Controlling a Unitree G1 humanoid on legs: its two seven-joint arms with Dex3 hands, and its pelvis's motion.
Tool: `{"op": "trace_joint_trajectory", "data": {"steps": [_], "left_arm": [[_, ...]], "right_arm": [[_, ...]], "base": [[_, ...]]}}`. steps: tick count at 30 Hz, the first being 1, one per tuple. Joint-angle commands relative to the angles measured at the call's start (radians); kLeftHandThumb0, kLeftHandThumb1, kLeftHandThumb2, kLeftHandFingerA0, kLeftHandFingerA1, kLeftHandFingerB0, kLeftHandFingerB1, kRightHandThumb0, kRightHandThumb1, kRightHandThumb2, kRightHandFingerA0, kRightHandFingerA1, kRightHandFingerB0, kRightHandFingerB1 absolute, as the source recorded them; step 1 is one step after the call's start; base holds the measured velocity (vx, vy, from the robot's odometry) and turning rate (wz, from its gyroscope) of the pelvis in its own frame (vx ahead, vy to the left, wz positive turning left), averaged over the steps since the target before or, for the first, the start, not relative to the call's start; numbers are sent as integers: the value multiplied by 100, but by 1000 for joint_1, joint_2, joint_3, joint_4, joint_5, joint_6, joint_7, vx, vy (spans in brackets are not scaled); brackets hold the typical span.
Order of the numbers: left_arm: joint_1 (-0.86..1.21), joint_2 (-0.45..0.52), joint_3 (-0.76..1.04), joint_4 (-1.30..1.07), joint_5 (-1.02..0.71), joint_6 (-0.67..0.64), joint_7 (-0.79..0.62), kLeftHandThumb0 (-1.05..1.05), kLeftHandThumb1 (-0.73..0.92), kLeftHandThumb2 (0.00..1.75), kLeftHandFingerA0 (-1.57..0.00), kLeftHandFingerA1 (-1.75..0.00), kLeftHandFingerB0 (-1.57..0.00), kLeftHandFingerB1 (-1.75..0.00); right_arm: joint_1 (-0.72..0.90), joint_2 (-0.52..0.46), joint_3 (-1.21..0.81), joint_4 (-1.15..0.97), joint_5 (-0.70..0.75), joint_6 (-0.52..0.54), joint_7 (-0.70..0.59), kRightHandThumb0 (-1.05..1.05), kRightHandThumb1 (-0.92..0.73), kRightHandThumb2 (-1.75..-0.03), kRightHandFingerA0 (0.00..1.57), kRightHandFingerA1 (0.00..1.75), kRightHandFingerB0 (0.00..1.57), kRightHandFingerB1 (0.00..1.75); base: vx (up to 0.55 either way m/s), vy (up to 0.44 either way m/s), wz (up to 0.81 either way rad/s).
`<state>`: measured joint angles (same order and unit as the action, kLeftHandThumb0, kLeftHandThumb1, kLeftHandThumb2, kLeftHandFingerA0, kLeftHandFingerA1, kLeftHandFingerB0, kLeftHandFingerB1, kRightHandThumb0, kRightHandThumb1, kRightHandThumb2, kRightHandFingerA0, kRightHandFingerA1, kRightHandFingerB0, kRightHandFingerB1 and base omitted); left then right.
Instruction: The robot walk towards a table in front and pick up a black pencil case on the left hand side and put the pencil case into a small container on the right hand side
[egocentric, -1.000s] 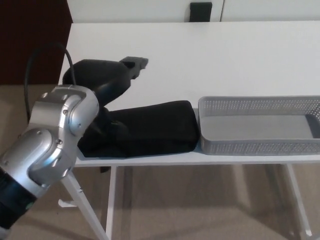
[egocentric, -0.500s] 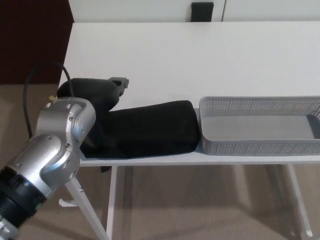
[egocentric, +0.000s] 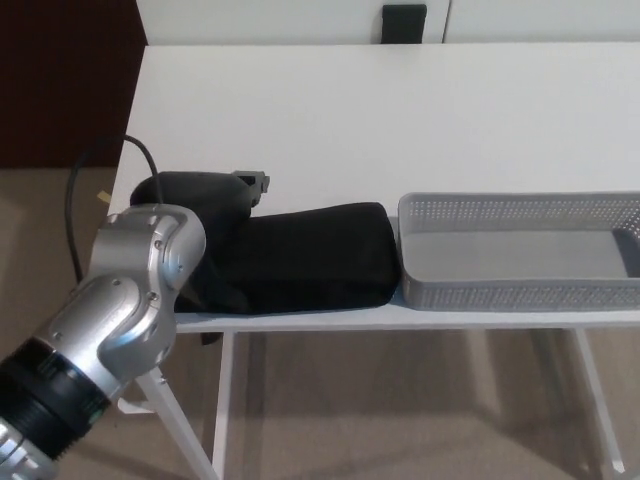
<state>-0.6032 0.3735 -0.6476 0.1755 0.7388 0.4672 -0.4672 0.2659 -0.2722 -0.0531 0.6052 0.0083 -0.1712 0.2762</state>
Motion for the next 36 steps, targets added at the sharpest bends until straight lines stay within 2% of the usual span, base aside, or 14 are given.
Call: {"op": "trace_joint_trajectory", "data": {"steps": [1, 17, 19, 20, 21, 22, 23, 24, 25, 27, 28, 29, 30, 36], "left_arm": [[-4, -17, 4, 25, 15, 3, -23, -57, 36, 75, 0, -15, 0, -16], [16, -71, -10, 140, 16, -20, 4, -56, 34, 76, 0, -20, 0, -18], [26, -71, -12, 148, 17, -22, 5, -59, 35, 72, -4, -22, 0, -16], [31, -69, -13, 149, 15, -29, 6, -58, 45, 54, -6, -28, 0, -22], [42, -67, -5, 151, 1, -57, 23, -36, 57, 57, -38, -59, -15, -27], [56, -64, 8, 154, -18, -94, 48, -36, 57, 57, -38, -59, -15, -27], [68, -67, 22, 152, -27, -107, 71, -26, 70, 62, -64, -124, -38, -33], [74, -76, 36, 162, -37, -116, 86, -23, 75, 62, -93, -95, -62, -39], [83, -81, 51, 169, -51, -141, 106, -20, 82, 64, -106, -92, -77, -45], [97, -91, 77, 179, -65, -181, 147, -22, 82, 65, -101, -103, -77, -49], [102, -96, 86, 182, -61, -190, 166, -21, 82, 66, -87, -135, -67, -89], [110, -100, 93, 182, -58, -200, 186, -21, 82, 66, -87, -135, -67, -89], [125, -99, 107, 180, -61, -234, 225, -21, 85, 65, -66, -158, -55, -107], [153, -85, 147, 163, -77, -290, 249, -25, 86, 62, -58, -161, -49, -110]], "right_arm": [[-7, -19, -2, -10, -3, 23, 8, -24, -54, -56, 53, 55, 43, 45], [-6, -15, -10, -27, 11, 51, 21, -23, -53, -56, 53, 56, 44, 46], [-3, -12, -10, -26, 11, 52, 23, -23, -53, -56, 53, 57, 44, 46], [-1, -13, -8, -28, 8, 52, 22, -23, -53, -56, 54, 56, 44, 46], [1, -15, -5, -30, 4, 49, 22, -23, -54, -56, 54, 56, 43, 46], [2, -17, -2, -30, -1, 42, 22, -23, -54, -56, 54, 56, 43, 46], [3, -17, 0, -31, -3, 41, 22, -24, -55, -56, 53, 56, 42, 46], [4, -16, -2, -35, -1, 45, 20, -23, -54, -56, 54, 56, 43, 46], [5, -16, -3, -39, 1, 49, 20, -22, -55, -56, 53, 56, 43, 46], [0, -17, -5, -41, 3, 54, 21, -22, -55, -56, 52, 56, 44, 46], [-2, -17, -6, -39, 4, 52, 22, -22, -55, -56, 52, 56, 43, 46], [-3, -18, -6, -38, 4, 51, 23, -22, -55, -56, 52, 56, 43, 46], [-10, -17, -7, -33, 4, 56, 22, -22, -54, -56, 53, 57, 43, 46], [-10, -21, 1, -47, -7, 79, 18, -23, -55, -56, 54, 55, 43, 45]], "base": [[0, 0, 0], [0, 0, 0], [0, 0, 0], [0, 0, 0], [0, 0, 0], [0, 0, 0], [0, 0, 0], [0, 0, 0], [0, 0, 0], [0, 0, 0], [0, 0, 0], [0, 0, 0], [0, 0, 0], [0, 0, 0]]}}
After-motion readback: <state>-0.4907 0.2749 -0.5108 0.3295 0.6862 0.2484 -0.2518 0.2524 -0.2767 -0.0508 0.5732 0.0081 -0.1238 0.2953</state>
